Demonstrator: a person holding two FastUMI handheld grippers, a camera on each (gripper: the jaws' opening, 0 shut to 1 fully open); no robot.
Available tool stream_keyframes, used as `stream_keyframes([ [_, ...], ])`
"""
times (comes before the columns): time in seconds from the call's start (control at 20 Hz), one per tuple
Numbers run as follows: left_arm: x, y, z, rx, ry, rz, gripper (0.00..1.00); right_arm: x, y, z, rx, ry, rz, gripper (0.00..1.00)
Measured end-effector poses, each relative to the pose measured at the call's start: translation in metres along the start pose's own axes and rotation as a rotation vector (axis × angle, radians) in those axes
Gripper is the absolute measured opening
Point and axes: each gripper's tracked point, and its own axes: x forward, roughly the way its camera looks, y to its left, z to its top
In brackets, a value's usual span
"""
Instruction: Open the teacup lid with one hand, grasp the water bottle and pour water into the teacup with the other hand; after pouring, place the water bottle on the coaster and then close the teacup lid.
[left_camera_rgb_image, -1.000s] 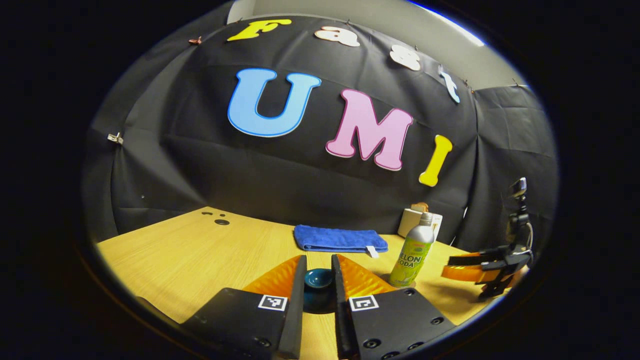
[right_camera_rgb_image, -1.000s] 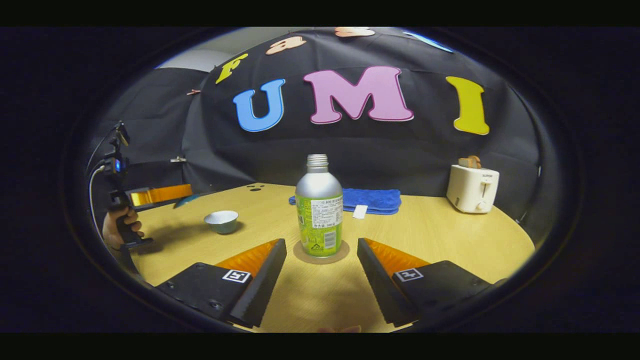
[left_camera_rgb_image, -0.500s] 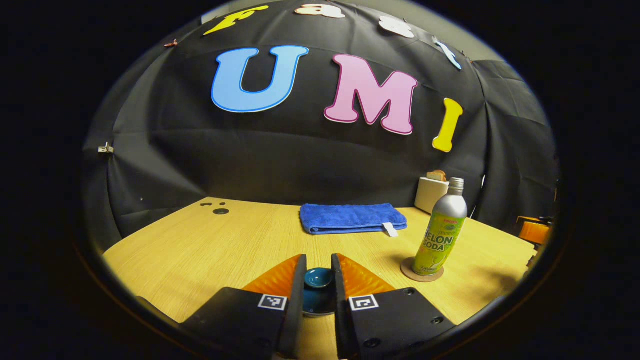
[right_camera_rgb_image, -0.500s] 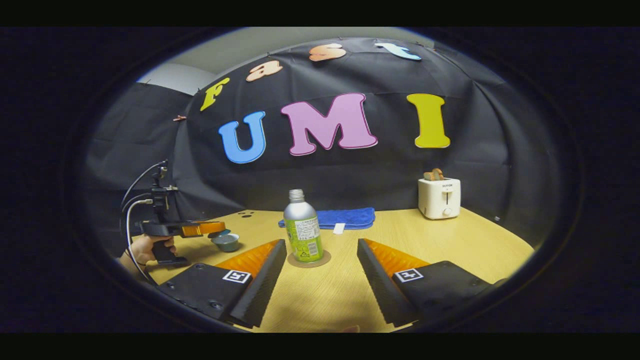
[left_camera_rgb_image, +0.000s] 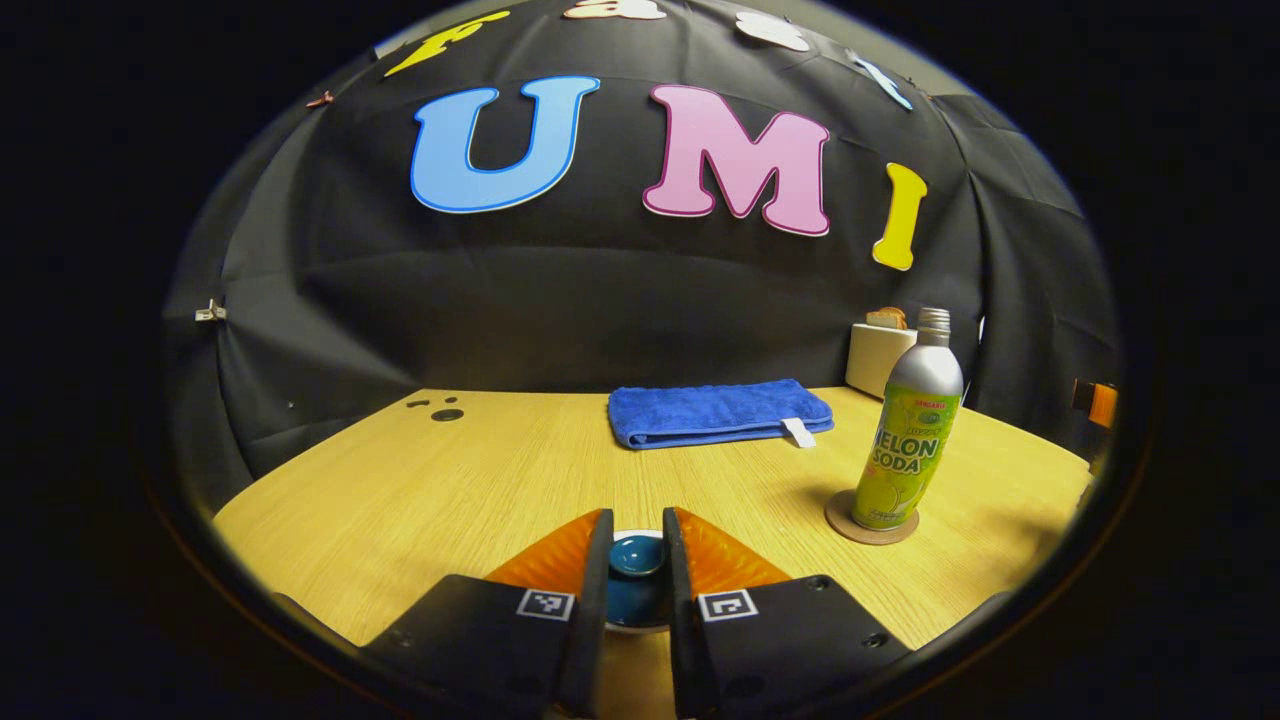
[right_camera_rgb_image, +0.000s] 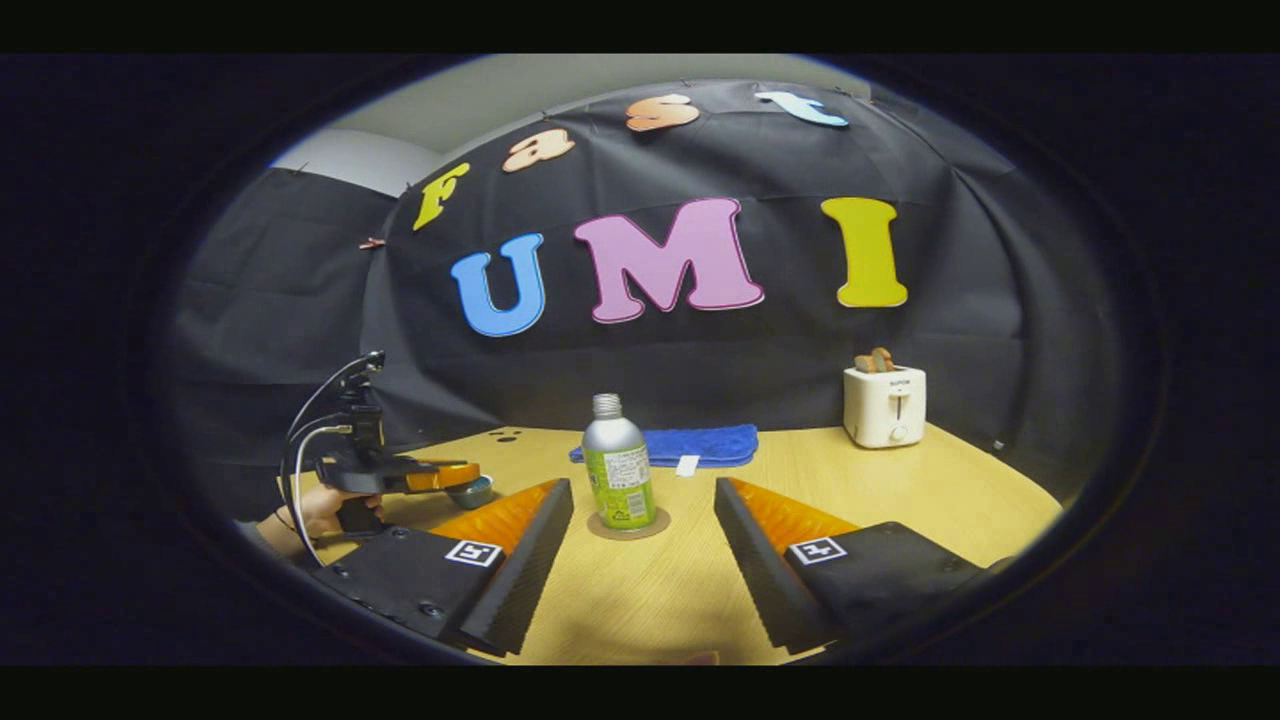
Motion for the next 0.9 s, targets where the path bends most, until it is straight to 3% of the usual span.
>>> stream_keyframes([
  [0.35, -0.003, -0.006, -0.001, 0.04, -0.008, -0.003, 0.37, -0.001, 0.001, -0.001, -0.001, -0.002, 0.0, 0.88],
  [0.45, -0.012, -0.008, 0.0, 0.047, -0.027, -0.003, 0.55, 0.0, 0.005, -0.001, 0.002, -0.001, 0.005, 0.88],
  [0.5, -0.017, -0.01, 0.002, 0.052, -0.039, -0.003, 0.58, 0.0, 0.007, -0.001, 0.002, -0.004, 0.009, 0.88],
  [0.55, -0.03, -0.015, 0.009, 0.058, -0.072, -0.004, 0.72, 0.001, 0.012, 0.001, -0.007, -0.02, 0.016, 0.88],
  [0.65, -0.057, -0.027, 0.029, 0.054, -0.161, -0.008, 0.86, 0.004, 0.014, 0.004, -0.035, -0.057, 0.003, 0.88],
  [0.75, -0.073, -0.035, 0.033, 0.032, -0.194, -0.018, 0.94, 0.004, 0.018, 0.005, -0.041, -0.07, -0.001, 0.88],
  [0.85, -0.088, -0.042, 0.036, 0.016, -0.224, -0.033, 0.95, 0.004, 0.02, 0.007, -0.053, -0.083, -0.006, 0.88],
  [0.9, -0.093, -0.044, 0.037, 0.023, -0.228, -0.043, 0.95, 0.003, 0.018, 0.008, -0.064, -0.089, -0.018, 0.93],
])
